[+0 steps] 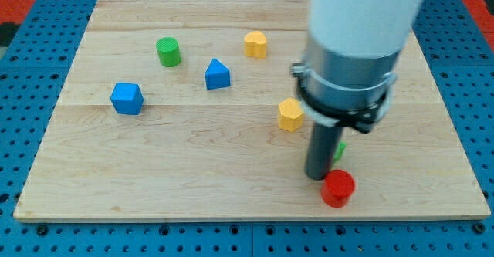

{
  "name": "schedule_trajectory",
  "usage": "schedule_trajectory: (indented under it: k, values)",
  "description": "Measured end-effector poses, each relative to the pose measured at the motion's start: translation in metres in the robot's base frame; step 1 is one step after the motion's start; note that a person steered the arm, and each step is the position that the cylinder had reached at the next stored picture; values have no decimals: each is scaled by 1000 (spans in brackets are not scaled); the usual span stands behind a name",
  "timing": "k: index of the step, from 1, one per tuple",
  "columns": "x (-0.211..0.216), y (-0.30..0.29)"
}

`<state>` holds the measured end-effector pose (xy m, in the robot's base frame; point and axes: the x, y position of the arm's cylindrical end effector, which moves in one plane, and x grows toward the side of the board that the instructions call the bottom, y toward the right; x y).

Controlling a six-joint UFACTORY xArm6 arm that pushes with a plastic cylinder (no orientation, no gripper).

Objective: Push the red circle to the top right side of the green star

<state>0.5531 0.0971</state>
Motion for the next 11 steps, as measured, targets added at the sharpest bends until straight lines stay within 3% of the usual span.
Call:
schedule_trajectory:
  k: [2,4,8,10,11]
  values:
    - [28,-59]
    - [47,29]
    - [49,88]
    - [-24,73]
    - [-28,78]
